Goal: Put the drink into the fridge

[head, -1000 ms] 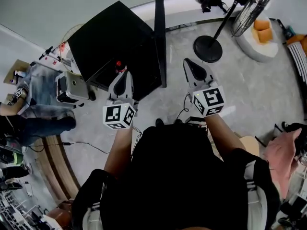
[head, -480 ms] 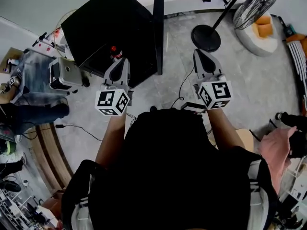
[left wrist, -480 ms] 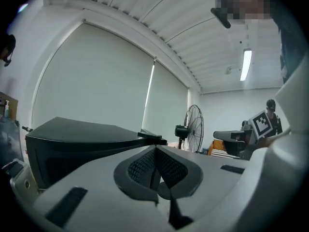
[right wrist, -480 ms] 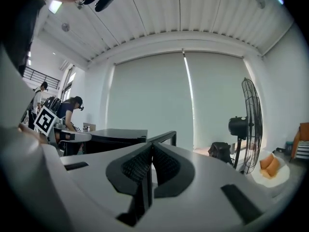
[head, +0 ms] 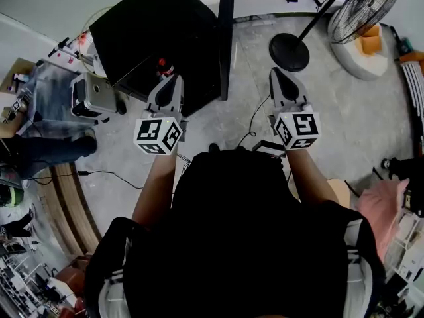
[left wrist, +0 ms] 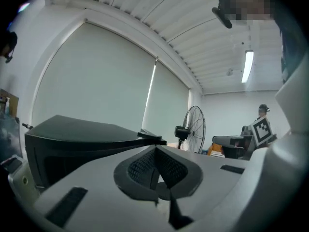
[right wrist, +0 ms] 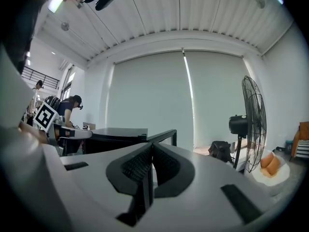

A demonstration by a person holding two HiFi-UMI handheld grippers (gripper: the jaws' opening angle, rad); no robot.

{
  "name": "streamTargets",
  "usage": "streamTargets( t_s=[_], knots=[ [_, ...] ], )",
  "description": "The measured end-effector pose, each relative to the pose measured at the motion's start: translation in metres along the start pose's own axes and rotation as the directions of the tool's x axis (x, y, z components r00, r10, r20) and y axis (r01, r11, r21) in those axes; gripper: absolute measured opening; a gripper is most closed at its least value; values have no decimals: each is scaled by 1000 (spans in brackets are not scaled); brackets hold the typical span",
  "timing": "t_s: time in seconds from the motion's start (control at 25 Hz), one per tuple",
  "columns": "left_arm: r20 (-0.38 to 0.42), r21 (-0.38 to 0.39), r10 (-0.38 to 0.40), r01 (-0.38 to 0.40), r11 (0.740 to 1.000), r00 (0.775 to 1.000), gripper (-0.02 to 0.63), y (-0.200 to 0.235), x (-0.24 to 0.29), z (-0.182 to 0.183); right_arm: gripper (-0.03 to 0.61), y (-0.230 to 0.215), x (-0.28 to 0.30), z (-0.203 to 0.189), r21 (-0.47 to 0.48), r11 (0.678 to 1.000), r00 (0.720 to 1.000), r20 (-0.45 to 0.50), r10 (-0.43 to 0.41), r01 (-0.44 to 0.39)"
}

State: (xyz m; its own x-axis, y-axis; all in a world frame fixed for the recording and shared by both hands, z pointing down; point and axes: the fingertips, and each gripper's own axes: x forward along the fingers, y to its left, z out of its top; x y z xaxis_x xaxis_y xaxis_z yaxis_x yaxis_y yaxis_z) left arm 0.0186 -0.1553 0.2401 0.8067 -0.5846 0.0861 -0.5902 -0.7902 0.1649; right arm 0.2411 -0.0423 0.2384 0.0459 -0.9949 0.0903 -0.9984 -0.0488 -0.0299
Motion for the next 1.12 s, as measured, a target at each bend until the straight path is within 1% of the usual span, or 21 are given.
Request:
streamTargets(
  t_s=[0.08,0.24,0.44,0.68,0.92,1.12],
  knots=[
    [-1,-22,-14,14,1000,1000,15,-3,0,-2,21,0,0,-1,-4,1000,1000,0,3,-3],
    [6,-32,13,-13,999,1000,15,-3,-3,-2,21,-2,-4,-2,3,1000,1000,8,-11,11],
    [8,-36,-5,5,999,1000,15,-9,-1,-3,21,-3,-8,-5,6,1000,1000,4,-11,11],
    [8,-65,1,0,998,1000,15,-10,-9,-8,21,3,-17,-11,18,1000,1000,-10,-1,1],
    [22,-51,19,-18,999,1000,15,-11,-13,-5,21,-1,-22,-12,14,1000,1000,-14,-18,18],
    [16,-54,6,-6,999,1000,15,-14,-19,-10,21,2,-27,-17,7,999,999,-21,-34,35]
  ],
)
